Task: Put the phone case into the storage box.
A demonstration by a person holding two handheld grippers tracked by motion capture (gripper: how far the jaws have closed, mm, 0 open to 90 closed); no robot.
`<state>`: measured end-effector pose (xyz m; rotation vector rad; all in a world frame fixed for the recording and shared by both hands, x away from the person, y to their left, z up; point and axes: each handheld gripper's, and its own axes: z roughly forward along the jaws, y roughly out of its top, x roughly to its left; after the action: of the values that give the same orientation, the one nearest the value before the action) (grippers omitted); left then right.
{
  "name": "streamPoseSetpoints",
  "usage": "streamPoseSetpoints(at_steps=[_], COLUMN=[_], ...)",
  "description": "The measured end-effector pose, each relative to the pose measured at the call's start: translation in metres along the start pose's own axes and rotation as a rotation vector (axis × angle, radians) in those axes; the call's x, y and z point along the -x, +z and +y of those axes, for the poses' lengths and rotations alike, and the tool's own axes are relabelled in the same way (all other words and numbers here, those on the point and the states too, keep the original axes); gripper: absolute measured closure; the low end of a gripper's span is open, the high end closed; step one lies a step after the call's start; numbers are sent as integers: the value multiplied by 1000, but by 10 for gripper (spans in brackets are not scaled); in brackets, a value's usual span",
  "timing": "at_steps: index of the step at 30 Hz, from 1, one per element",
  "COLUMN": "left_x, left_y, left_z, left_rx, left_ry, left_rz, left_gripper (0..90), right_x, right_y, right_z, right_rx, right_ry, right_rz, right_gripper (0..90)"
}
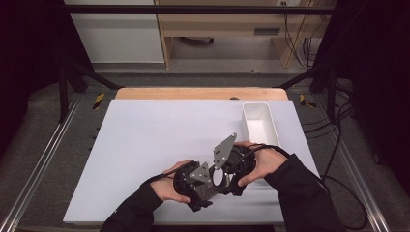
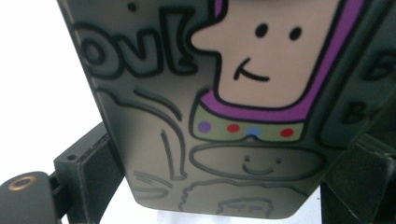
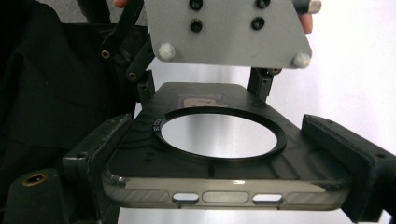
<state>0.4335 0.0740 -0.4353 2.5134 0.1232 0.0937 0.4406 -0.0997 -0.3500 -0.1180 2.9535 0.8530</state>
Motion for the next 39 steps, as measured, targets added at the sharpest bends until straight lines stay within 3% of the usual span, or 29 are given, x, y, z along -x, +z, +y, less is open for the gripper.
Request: streamPoseSetpoints(at_steps=[24, 39], left_x=[3, 3], left_y=[-2, -10], left_z=[1, -2], left_rx=[-26, 39], left_ry=[33, 14], left_rz=[8, 30], left_gripper=[113, 115], right_x=[-1, -3], right_y=[1, -5], right_z=[1, 1], right_rx=[3, 53], right_ry=[3, 16], right_rz=[14, -5], right_gripper=[118, 68])
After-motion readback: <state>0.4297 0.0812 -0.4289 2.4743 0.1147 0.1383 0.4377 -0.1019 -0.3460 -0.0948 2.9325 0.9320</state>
